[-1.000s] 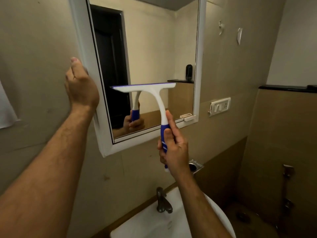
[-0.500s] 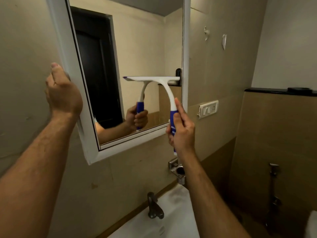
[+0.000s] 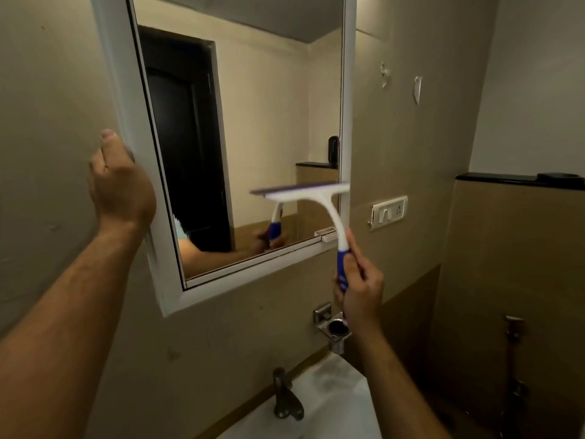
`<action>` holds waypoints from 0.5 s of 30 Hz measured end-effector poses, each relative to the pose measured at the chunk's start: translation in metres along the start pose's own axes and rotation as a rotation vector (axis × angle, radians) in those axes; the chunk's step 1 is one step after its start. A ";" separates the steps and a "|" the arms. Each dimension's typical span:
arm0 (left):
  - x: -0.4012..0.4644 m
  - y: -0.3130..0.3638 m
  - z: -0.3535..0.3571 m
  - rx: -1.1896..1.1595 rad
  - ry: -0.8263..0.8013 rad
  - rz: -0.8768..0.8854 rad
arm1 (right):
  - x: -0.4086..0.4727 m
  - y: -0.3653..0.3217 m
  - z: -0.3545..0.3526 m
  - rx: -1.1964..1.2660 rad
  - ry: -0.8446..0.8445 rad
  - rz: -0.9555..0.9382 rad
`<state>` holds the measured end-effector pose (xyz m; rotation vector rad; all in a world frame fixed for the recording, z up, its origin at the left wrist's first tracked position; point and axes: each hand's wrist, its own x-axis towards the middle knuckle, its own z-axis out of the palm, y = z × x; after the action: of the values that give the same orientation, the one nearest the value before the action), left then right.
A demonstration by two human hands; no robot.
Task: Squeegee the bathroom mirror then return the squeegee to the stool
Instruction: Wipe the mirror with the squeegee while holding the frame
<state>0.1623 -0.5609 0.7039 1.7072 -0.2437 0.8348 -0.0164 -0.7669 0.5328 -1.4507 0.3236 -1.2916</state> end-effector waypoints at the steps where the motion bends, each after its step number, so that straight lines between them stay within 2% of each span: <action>1: 0.000 0.000 0.000 -0.011 -0.005 -0.004 | 0.012 -0.012 0.003 0.024 -0.008 -0.020; 4: -0.001 0.002 0.000 -0.055 -0.017 -0.010 | 0.033 -0.026 0.012 0.043 -0.042 -0.061; 11: -0.003 0.001 0.000 0.014 0.003 0.024 | -0.017 0.035 0.001 0.030 -0.003 0.048; 15: -0.002 0.002 0.001 -0.017 0.009 0.035 | -0.008 0.021 0.005 0.029 0.005 0.001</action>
<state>0.1604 -0.5630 0.7044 1.6867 -0.2750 0.8640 -0.0062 -0.7655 0.5126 -1.4231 0.3077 -1.2944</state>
